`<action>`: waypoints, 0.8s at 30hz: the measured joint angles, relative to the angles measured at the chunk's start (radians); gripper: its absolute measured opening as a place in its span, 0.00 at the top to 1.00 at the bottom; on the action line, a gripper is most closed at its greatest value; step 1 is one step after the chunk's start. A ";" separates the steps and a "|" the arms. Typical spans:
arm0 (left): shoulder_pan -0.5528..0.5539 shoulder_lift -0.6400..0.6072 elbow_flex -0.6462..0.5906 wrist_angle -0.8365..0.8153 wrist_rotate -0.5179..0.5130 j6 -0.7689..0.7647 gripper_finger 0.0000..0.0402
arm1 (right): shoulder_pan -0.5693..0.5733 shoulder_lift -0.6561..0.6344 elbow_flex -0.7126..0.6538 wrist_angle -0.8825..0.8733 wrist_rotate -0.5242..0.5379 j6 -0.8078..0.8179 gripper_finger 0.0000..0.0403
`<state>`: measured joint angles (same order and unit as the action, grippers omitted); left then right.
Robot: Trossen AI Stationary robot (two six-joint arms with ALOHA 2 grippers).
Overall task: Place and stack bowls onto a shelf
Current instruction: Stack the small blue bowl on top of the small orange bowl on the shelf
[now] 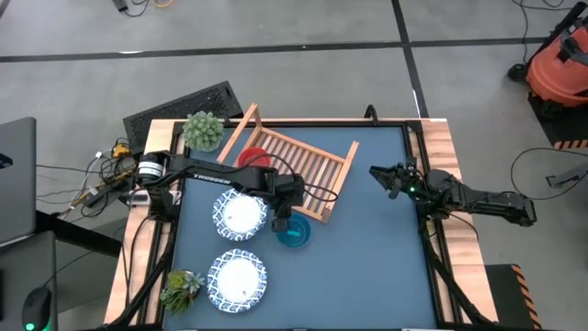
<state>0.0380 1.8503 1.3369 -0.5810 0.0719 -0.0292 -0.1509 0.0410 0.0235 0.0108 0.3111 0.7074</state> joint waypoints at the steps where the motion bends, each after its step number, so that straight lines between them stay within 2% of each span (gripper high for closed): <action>1: 0.000 0.000 0.000 0.001 -0.001 0.004 0.73 | 0.000 0.000 0.000 0.000 0.000 0.000 0.58; 24: -0.017 0.050 0.009 0.034 -0.027 -0.043 0.73 | 0.000 -0.001 0.000 0.000 0.000 0.002 0.58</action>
<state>0.0213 1.9003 1.3460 -0.5468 0.0448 -0.0723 -0.1509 0.0400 0.0235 0.0109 0.3111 0.7094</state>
